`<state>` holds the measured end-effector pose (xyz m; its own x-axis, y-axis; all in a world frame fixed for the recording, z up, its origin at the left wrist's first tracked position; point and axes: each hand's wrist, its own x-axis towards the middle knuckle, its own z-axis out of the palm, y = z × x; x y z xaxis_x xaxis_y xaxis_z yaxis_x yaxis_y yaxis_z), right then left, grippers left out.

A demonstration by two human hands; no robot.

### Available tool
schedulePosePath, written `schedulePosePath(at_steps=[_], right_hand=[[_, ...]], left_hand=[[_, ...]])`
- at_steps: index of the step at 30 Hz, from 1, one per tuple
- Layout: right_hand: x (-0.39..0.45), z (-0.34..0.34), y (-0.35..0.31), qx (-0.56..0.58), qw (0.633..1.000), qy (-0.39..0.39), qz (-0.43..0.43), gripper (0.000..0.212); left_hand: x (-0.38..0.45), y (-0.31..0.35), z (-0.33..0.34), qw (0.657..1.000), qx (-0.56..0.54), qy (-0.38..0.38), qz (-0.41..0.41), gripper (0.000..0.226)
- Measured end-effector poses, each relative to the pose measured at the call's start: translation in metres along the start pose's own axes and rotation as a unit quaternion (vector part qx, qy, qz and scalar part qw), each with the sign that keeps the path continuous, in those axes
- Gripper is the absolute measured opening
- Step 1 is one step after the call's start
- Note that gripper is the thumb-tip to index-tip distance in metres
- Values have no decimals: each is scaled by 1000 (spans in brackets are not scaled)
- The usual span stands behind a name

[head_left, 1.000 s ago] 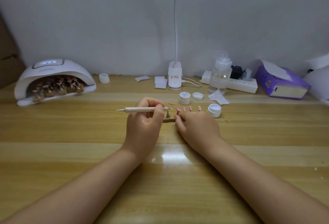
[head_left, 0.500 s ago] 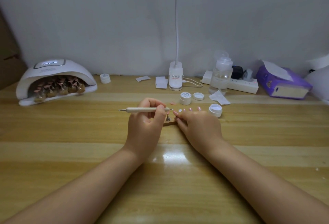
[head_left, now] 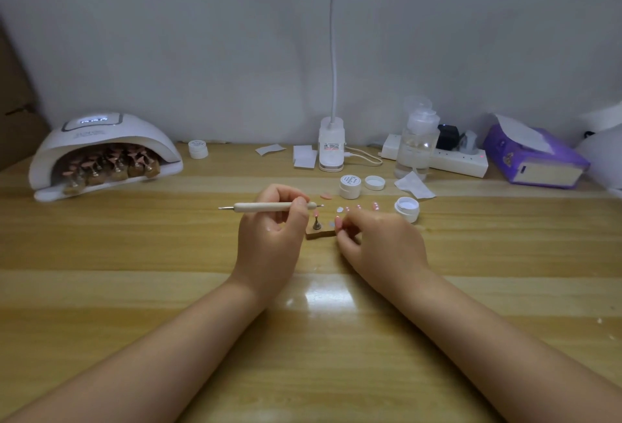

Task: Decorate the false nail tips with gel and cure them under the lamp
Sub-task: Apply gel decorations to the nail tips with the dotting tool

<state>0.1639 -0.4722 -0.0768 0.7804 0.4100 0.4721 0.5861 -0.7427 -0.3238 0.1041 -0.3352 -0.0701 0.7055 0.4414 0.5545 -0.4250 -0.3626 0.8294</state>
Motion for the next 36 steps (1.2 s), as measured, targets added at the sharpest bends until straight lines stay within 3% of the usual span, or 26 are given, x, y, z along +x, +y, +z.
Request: schedulePosePath(at_steps=[5, 12, 20, 36], right_hand=[[3, 1, -1, 9, 1000, 1, 11, 19], [1, -4, -1, 152, 988, 40, 10, 8], [4, -1, 2, 288, 957, 10, 27, 8], [4, 2, 5, 276, 961, 16, 6, 6]], left_hand=[[0, 0, 0, 1000, 0, -6, 0, 8], [-1, 0, -1, 1000, -4, -9, -3, 8], [-3, 1, 0, 1000, -6, -18, 5, 10], [-6, 3, 1, 998, 38, -44, 22, 9]])
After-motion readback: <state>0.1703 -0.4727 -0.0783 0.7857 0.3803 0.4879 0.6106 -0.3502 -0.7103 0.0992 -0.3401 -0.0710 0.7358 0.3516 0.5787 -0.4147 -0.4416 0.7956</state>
